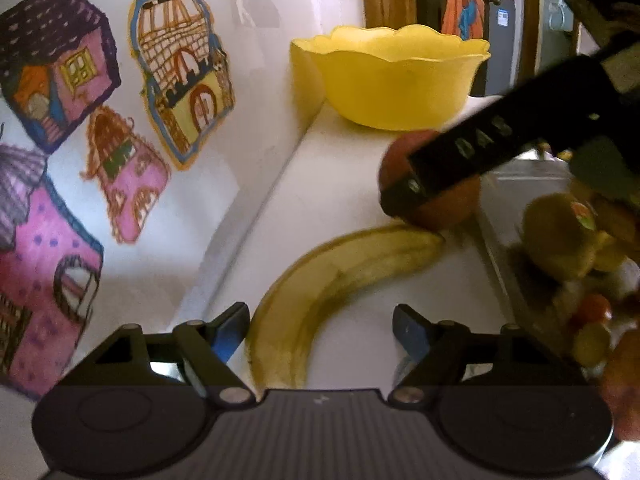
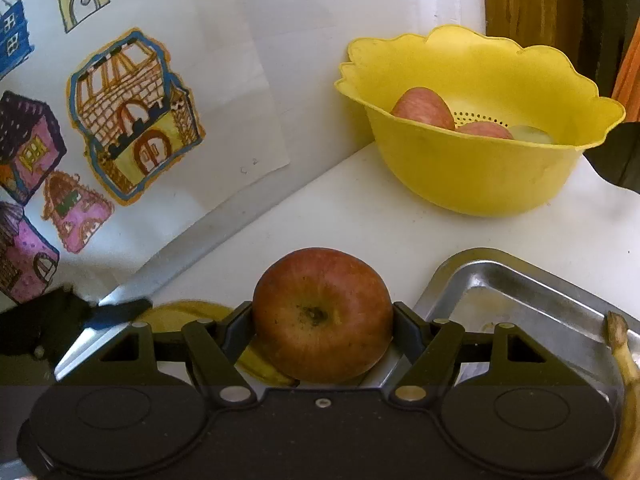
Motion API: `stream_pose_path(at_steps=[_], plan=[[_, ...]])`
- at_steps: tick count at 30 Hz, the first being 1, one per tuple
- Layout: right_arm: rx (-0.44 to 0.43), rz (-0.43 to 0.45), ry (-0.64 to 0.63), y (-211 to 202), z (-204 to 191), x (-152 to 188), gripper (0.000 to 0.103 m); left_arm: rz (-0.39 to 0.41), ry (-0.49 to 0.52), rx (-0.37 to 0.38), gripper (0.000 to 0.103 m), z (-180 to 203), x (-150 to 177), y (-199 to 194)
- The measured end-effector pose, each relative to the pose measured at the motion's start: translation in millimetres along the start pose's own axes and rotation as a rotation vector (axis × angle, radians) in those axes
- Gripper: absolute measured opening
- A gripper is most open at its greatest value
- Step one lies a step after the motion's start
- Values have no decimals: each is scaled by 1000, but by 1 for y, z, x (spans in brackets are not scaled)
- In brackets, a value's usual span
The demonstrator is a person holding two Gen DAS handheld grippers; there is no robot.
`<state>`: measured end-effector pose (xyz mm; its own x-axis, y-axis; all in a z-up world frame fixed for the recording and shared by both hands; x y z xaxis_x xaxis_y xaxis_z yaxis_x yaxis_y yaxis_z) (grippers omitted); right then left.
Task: Organize fruits
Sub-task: 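Lower the left tool over the banana while the right tool holds the apple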
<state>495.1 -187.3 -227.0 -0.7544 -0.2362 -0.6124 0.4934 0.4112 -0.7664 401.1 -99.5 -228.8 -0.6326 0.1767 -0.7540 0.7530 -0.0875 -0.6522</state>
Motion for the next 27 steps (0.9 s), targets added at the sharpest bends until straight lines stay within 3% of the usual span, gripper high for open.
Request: stream_pose_path(at_steps=[4, 9, 15, 18, 20, 27], plan=[[1, -2, 11, 0, 2, -2, 74, -1, 15, 7, 82, -1, 1, -1], [10, 2, 8, 0, 2, -1, 74, 12, 45, -40, 85, -10, -10, 16], [23, 9, -3, 3, -1, 0, 74, 21, 46, -15, 84, -11, -10, 18], [28, 9, -8, 5, -2, 0, 74, 15, 32, 10, 79, -10, -7, 17], [30, 9, -8, 7, -3, -1, 74, 9, 22, 31, 70, -8, -7, 17], [39, 7, -20, 12, -4, -4, 75, -24, 12, 56, 66, -4, 4, -2]])
Point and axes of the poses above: each gripper's, at about its wrist camera, not at the fingertips, and y roughly the way its jaws point, z to its right, x to its underside, the point moved 9 cm from there along y, roughly the way its jaws point, and after that the axes turned 11 degrees about z, right-handed, at the moved point
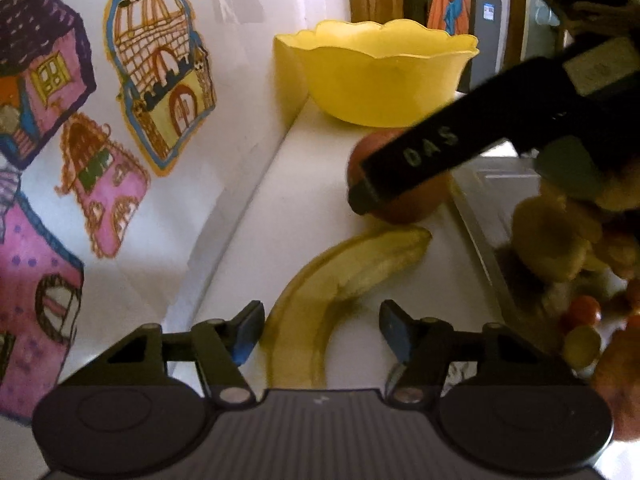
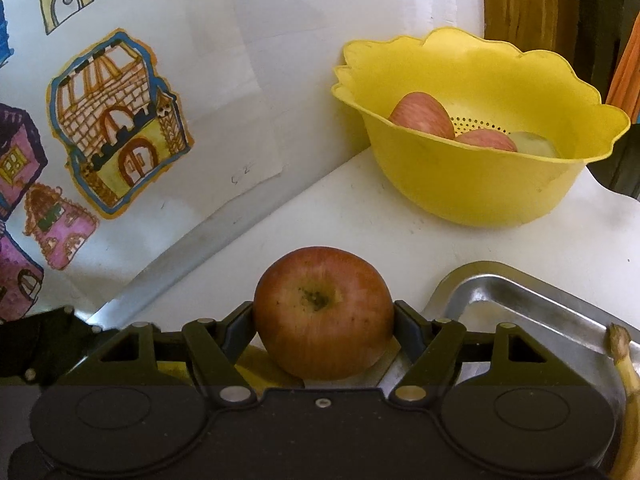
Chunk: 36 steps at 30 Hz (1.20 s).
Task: Organize fruits
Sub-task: 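Lower the left tool over the banana while the right tool holds the apple, then close the left tool on the banana while the right tool regrips the apple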
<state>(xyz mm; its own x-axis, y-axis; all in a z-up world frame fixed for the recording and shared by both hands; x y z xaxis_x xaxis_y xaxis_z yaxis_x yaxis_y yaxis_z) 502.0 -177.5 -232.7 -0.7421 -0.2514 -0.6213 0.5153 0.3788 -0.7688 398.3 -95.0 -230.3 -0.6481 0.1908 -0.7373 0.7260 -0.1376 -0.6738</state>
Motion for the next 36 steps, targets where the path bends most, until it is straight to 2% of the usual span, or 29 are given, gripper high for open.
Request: stream_pose_path(at_steps=[4, 16, 18, 22, 32, 36], plan=[[-6, -7, 3, 4, -1, 2, 76, -12, 24, 23, 65, 9, 7, -12], [-4, -26, 28, 17, -2, 4, 78, 14, 29, -10, 69, 3, -2, -1], [-2, -26, 27, 18, -3, 4, 78, 14, 30, -7, 66, 5, -4, 1], [9, -22, 9, 22, -4, 4, 77, 15, 27, 16, 52, 6, -5, 4], [20, -6, -8, 14, -6, 7, 74, 26, 11, 9, 45, 8, -2, -1], [13, 15, -4, 4, -5, 6, 74, 26, -44, 10, 42, 3, 2, -7]])
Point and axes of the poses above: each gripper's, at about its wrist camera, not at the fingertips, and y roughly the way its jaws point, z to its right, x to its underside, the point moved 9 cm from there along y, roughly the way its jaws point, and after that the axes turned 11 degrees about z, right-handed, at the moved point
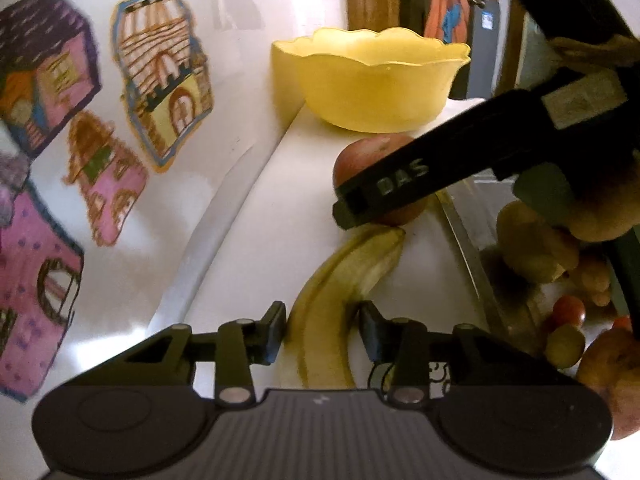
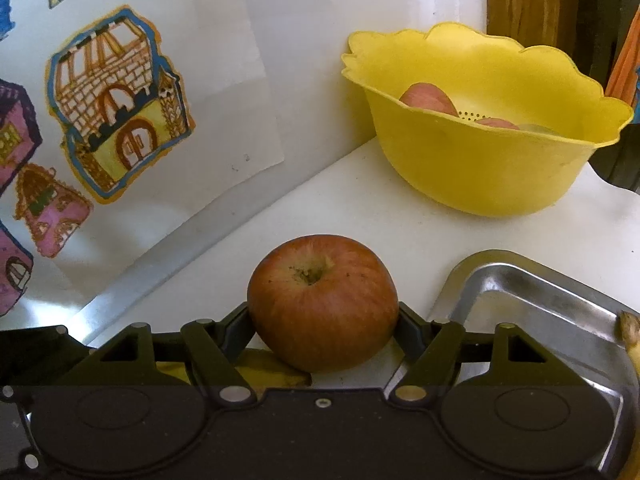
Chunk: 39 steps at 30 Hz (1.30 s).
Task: Organize fruits
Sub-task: 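Close the left tool on the banana while the right tool regrips the apple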
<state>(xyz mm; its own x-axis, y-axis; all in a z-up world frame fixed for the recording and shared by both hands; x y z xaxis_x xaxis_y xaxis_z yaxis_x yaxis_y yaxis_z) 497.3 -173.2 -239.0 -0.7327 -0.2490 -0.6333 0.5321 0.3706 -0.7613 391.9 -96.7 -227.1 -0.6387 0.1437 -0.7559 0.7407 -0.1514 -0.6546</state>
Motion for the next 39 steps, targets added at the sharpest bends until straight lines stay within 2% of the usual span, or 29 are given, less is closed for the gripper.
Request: stream_pose_path(at_steps=[3, 7, 18, 27, 39], plan=[[-9, 24, -1, -10, 0, -1, 74, 0, -57, 6, 40, -5, 1, -2], [-9, 37, 1, -20, 1, -2, 74, -5, -77, 2, 38, -8, 2, -5], [5, 16, 5, -28, 9, 5, 74, -37, -17, -30, 39, 3, 5, -1], [11, 13, -11, -21, 9, 1, 76, -30, -19, -33, 41, 5, 6, 2], [-33, -19, 93, 5, 13, -8, 75, -30, -27, -25, 38, -1, 7, -2]])
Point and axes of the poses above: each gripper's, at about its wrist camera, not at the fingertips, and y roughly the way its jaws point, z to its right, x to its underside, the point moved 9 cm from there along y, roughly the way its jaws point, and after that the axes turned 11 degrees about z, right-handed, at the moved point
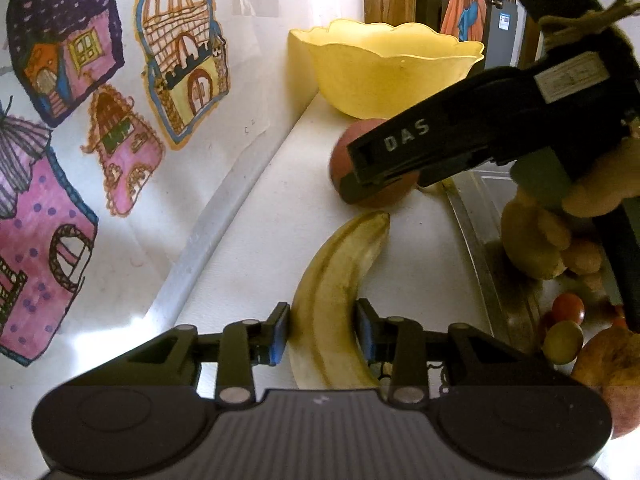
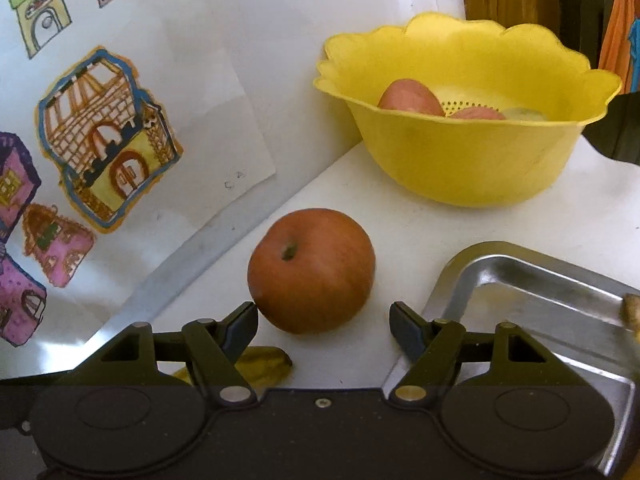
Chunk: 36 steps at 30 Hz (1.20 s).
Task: Organize fruits
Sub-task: 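Close the left tool on the banana while the right tool regrips the apple, then carry the banana and red apple in both tools over the steel tray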
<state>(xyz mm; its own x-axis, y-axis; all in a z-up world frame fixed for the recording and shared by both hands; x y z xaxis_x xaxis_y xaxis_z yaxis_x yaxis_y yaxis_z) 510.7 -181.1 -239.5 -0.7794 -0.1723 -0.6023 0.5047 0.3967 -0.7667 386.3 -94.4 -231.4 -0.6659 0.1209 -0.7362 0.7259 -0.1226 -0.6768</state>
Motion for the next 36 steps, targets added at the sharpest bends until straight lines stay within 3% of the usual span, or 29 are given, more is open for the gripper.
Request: stream_pose_path(at_steps=[9, 13, 17, 26, 36], plan=[[33, 5, -23, 16, -1, -8, 79, -14, 7, 0, 39, -4, -4, 1], [61, 12, -58, 22, -4, -10, 75, -16, 7, 6, 41, -4, -6, 2], [61, 19, -53, 19, -4, -8, 75, -15, 43, 8, 37, 1, -6, 3], [61, 12, -33, -3, 1, 3, 75, -29, -32, 13, 36, -6, -3, -1], [54, 97, 14, -46, 3, -2, 75, 31, -86, 8, 36, -9, -13, -21]])
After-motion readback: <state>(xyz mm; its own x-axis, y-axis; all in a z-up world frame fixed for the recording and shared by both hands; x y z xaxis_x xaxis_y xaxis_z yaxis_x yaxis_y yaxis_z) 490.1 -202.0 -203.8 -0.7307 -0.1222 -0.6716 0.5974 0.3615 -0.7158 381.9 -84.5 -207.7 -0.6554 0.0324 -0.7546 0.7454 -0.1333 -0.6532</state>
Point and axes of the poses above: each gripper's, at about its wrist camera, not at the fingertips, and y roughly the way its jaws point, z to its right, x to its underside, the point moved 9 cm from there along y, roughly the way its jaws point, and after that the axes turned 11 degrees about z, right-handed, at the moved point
